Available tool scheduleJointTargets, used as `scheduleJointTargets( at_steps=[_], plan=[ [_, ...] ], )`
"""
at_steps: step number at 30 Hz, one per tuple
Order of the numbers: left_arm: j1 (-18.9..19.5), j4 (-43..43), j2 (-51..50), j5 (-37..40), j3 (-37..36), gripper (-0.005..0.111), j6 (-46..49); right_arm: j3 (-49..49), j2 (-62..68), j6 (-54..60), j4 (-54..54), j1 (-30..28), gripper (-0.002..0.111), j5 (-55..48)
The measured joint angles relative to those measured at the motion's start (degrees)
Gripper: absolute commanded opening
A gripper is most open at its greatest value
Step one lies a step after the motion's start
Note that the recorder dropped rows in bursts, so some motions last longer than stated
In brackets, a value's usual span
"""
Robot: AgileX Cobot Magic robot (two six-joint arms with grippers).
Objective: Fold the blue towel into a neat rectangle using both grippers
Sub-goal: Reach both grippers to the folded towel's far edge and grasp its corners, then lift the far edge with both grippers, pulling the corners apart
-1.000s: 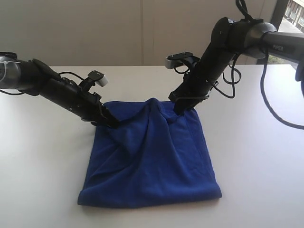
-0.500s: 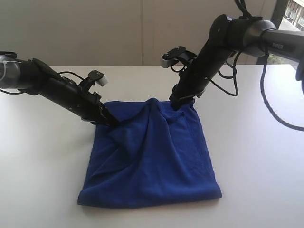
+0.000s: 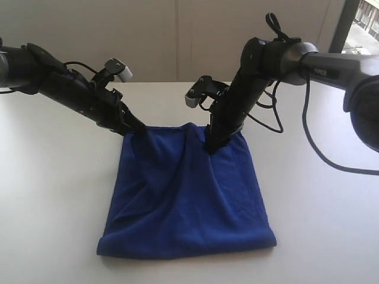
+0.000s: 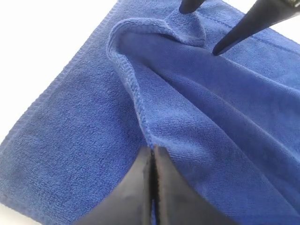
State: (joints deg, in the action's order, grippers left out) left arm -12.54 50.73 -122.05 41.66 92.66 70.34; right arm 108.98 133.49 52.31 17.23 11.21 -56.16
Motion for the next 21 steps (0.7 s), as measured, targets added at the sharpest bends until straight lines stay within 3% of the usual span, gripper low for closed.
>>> scheduleJointTargets(
  at_steps=[4,9,12,21],
  plan=[
    [0.0,-0.4,0.0,0.1,0.0,0.0,0.1,0.0,1.2,-1.0,-2.1,0.0,0.048,1.4],
    [0.0,-0.6,0.0,0.1,0.0,0.0,0.1,-0.1,1.3,-1.3,-2.3,0.0,0.023,2.7],
    [0.0,-0.6,0.0,0.2,0.0,0.0,0.1,-0.1,1.3,-1.3,-2.5,0.0,0.003,3.5],
    [0.0,-5.1,1.8,1.4,0.0,0.0,-0.4,-0.1,-3.5,-8.9,-14.6,0.0,0.0,2.5]
  ],
)
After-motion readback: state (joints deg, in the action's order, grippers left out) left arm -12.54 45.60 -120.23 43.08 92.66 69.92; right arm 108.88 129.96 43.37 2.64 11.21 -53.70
